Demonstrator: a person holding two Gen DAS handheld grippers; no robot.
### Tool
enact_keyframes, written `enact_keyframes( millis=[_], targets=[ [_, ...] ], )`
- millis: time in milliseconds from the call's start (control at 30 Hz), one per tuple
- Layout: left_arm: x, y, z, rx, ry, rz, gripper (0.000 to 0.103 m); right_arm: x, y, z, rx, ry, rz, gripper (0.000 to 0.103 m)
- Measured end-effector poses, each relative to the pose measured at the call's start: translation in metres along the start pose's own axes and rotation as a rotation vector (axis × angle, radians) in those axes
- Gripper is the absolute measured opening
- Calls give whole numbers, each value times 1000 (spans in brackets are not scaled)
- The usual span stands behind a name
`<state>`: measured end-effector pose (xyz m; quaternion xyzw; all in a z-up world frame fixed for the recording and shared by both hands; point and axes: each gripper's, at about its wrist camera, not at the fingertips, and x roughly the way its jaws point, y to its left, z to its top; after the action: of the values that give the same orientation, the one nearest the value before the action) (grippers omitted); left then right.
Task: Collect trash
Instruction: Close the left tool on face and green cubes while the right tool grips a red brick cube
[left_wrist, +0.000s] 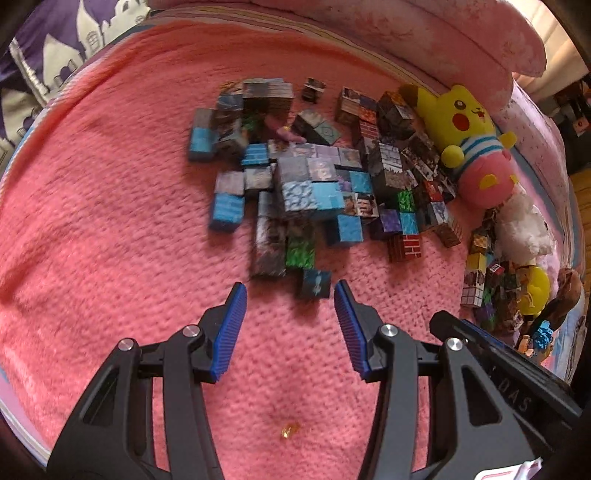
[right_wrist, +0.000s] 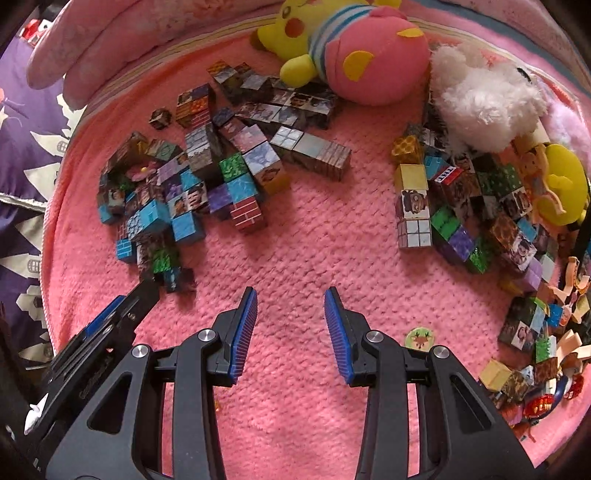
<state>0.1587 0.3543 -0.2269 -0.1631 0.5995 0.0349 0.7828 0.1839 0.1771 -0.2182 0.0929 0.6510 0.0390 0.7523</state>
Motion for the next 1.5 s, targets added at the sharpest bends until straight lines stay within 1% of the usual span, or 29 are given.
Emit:
enact_keyframes(
  millis=[233,367,433,600,733,800,867,933,1067,1200,1333,1400,1500],
  targets=[
    [22,-4,11,21,33,14,47,9,-3,9,24,4,2,38],
    [31,0,19,2,39,10,47,10,-3,6,18,3,4,38],
    [32,-2,23,21,37,19,48,11,-5,6,24,6,4,38],
    [38,-1,30,4,41,24,47,18,-2,13,27,4,-3,38],
    [38,0,28,-9,40,33,47,20,-3,19,17,-10,7,38],
    [41,1,29,-16,36,47,42,20,-4,21,13,-18,14,38],
    [42,2,31,-20,32,50,42,22,-7,22,14,-14,9,38],
    [43,1,28,-2,26,62,41,25,-8,21,7,-10,11,38],
    [37,-2,26,-5,17,59,39,26,1,21,-19,-14,41,38],
    [32,1,24,-16,21,50,39,26,15,24,-63,-23,31,38],
    [29,12,21,-54,23,48,39,30,21,30,-85,-24,14,38],
    [28,16,19,-63,22,45,39,33,26,33,-94,-15,30,38],
    [27,17,16,-60,18,48,39,38,32,35,-118,-14,24,38]
  ],
)
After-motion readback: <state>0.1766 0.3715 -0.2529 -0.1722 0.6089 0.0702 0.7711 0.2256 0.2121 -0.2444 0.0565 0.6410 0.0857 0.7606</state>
